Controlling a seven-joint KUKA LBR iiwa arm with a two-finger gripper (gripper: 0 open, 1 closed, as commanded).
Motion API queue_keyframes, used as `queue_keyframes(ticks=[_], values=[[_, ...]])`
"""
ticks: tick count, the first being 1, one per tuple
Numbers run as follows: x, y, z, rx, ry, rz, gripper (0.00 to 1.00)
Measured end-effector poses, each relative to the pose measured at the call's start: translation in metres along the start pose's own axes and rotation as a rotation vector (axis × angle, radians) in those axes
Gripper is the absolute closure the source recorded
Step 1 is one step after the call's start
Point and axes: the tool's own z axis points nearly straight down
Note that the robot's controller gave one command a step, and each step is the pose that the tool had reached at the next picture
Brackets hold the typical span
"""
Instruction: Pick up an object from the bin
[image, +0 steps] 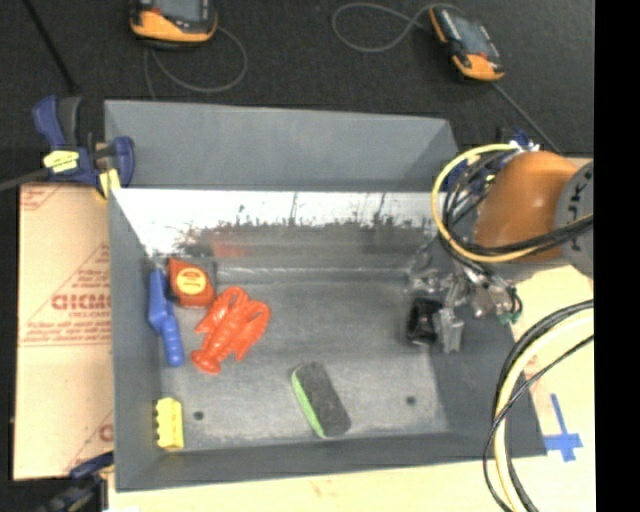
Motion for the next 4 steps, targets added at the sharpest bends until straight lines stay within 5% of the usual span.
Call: queue_keyframes(ticks=[3,4], values=[[-0.001,0.001,-0.002,-0.002,-0.001,-0.096,1.0],[0.008,0.009,-0.04,-0.01,0.022,-0.121,1.0]])
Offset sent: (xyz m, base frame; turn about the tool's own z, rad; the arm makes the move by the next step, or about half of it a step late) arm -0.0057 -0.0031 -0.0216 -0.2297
